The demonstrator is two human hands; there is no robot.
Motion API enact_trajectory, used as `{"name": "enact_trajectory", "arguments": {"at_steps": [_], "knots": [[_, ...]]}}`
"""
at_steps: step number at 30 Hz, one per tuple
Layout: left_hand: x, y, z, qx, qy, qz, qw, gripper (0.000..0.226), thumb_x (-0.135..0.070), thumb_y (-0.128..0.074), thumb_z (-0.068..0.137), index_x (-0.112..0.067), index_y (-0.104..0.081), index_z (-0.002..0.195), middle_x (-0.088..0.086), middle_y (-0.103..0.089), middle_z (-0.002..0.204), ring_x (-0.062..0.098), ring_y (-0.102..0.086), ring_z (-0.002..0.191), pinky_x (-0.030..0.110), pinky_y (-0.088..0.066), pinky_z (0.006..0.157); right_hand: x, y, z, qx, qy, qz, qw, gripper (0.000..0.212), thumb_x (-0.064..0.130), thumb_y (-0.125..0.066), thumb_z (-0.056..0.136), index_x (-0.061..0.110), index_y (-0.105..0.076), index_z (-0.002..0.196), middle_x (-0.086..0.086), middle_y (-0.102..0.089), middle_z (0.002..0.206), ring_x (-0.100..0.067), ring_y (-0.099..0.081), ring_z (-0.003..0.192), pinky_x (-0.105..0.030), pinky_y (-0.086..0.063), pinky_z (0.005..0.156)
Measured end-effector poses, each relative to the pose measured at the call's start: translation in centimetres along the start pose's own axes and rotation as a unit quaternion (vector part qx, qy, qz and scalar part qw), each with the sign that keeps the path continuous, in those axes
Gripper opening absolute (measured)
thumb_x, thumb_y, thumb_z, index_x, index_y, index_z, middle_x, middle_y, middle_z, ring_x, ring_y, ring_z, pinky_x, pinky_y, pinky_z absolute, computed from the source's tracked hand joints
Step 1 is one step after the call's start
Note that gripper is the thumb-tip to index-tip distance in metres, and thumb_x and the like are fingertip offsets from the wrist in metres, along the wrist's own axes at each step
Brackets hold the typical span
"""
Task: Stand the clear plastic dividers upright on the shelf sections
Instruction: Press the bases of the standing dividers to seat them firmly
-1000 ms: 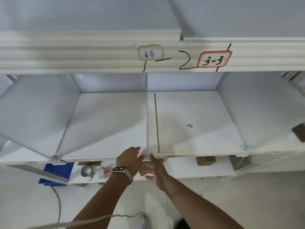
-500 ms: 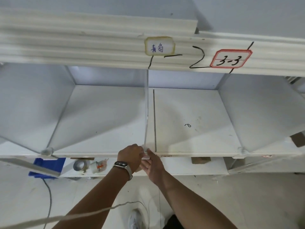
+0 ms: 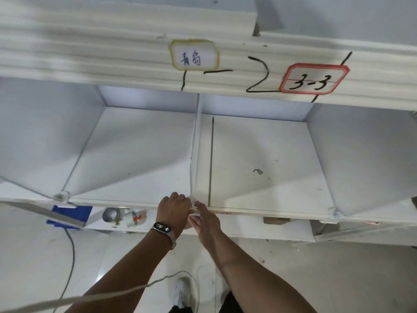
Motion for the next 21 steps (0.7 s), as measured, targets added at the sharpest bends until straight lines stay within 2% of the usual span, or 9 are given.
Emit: {"name": "enact_trajectory", "arguments": {"at_steps": [3,9,15,21], "knots": [[0.0,-0.2,0.3,-0.022,-0.003,0.006,1.0,0.029,-0.02,-0.09,0.052,-0.015,-0.061,0.051,0.001,-0.058,0.052,0.025,-0.06,0.055,0.031,-0.046,0.049,0.2,0.1,0.1,0.001,-0.004,-0.006,1.0,0.041,0.017,-0.084,0.073,-0.002,-0.071,0.107,-0.019,-0.075,0.104,-0.03,-0.074,0.094,-0.035,-0.059,0.082],[-0.1,-0.7,0.5,-0.015,-0.001,-0.009,1.0,0.031,-0.025,-0.092,0.05,-0.019,-0.062,0.05,-0.003,-0.057,0.051,0.021,-0.059,0.054,0.03,-0.045,0.045,0.5,0.4,0.1,0.004,-0.012,0.002,1.0,0.055,0.018,-0.091,0.063,-0.004,-0.07,0.109,-0.02,-0.075,0.105,-0.031,-0.074,0.096,-0.032,-0.06,0.073],[-0.4,-0.8,0.7,-0.024,0.016,-0.024,0.999,0.033,-0.025,-0.092,0.047,-0.021,-0.059,0.047,-0.005,-0.054,0.048,0.016,-0.057,0.051,0.025,-0.044,0.042,0.8,0.9,0.3,0.015,-0.01,0.009,1.0,0.056,0.017,-0.091,0.064,-0.005,-0.069,0.11,-0.021,-0.074,0.107,-0.031,-0.074,0.095,-0.033,-0.06,0.077],[-1.4,-0.1,0.7,-0.046,0.025,-0.059,0.997,0.037,-0.02,-0.093,0.041,-0.02,-0.056,0.044,-0.005,-0.052,0.044,0.016,-0.055,0.046,0.022,-0.039,0.037,1.5,1.5,0.0,0.015,-0.007,0.013,1.0,0.051,0.015,-0.088,0.068,-0.004,-0.069,0.111,-0.022,-0.073,0.109,-0.029,-0.073,0.089,-0.032,-0.06,0.071]]}}
Point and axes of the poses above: each hand's wrist, its own z-axis towards the middle knuckle, its own y-axis out of the back of the hand, x = y × z, the point moved 6 cm from there along z, towards the middle knuckle
